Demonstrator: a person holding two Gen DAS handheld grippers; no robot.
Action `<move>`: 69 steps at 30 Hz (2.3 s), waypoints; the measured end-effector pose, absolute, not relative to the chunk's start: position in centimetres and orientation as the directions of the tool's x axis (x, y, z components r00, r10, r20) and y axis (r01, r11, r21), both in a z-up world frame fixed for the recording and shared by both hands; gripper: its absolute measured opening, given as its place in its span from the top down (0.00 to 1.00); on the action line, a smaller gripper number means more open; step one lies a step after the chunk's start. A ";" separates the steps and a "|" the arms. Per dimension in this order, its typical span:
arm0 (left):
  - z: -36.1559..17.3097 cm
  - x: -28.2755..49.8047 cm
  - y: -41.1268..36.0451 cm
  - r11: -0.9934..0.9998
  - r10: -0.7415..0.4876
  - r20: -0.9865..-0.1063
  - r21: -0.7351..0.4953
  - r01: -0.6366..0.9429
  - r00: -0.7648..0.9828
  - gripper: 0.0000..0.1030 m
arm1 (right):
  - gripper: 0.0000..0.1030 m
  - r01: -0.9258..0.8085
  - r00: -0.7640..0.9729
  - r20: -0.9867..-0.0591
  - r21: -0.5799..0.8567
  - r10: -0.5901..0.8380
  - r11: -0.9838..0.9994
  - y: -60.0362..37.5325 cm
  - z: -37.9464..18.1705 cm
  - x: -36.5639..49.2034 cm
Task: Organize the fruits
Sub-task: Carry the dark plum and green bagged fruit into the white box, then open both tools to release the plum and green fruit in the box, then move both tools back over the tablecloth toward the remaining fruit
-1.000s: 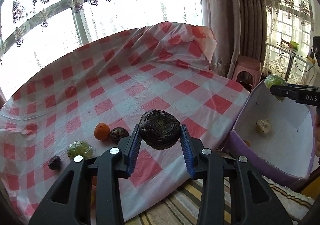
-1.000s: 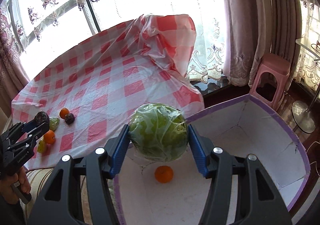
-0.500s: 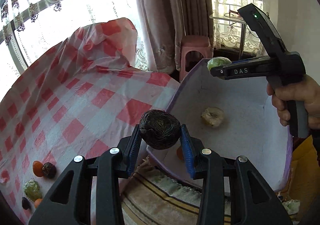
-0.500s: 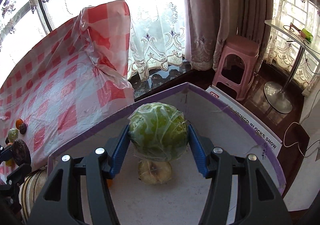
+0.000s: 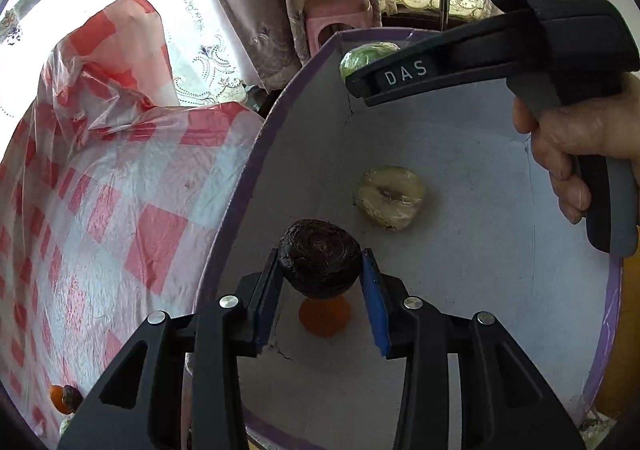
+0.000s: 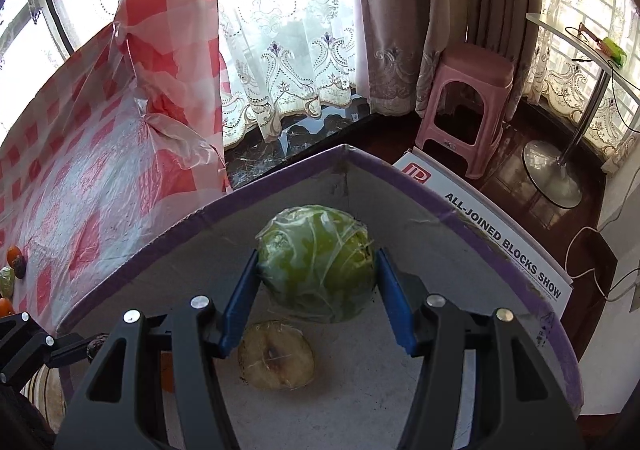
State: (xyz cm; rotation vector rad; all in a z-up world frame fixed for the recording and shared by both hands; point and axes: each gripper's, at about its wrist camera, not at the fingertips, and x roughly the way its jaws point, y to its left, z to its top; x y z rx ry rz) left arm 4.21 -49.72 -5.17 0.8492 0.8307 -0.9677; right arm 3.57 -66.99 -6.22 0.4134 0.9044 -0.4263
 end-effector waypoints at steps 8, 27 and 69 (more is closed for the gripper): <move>-8.4 2.9 -52.2 0.168 -0.240 -0.852 0.436 0.884 0.465 0.63 | 0.43 0.523 0.509 -0.844 0.147 -0.170 0.839 -68.0 -9.3 4.7; -12.7 3.7 -54.2 0.044 -0.122 -0.819 0.560 0.827 0.561 0.62 | 0.43 0.505 0.461 -0.878 0.141 -0.127 0.852 -68.0 -11.3 6.0; 1.6 4.4 -44.7 0.487 -0.454 -0.567 0.488 0.724 0.688 0.14 | 0.23 0.517 0.700 -0.656 0.194 -0.282 0.834 -65.3 0.3 0.4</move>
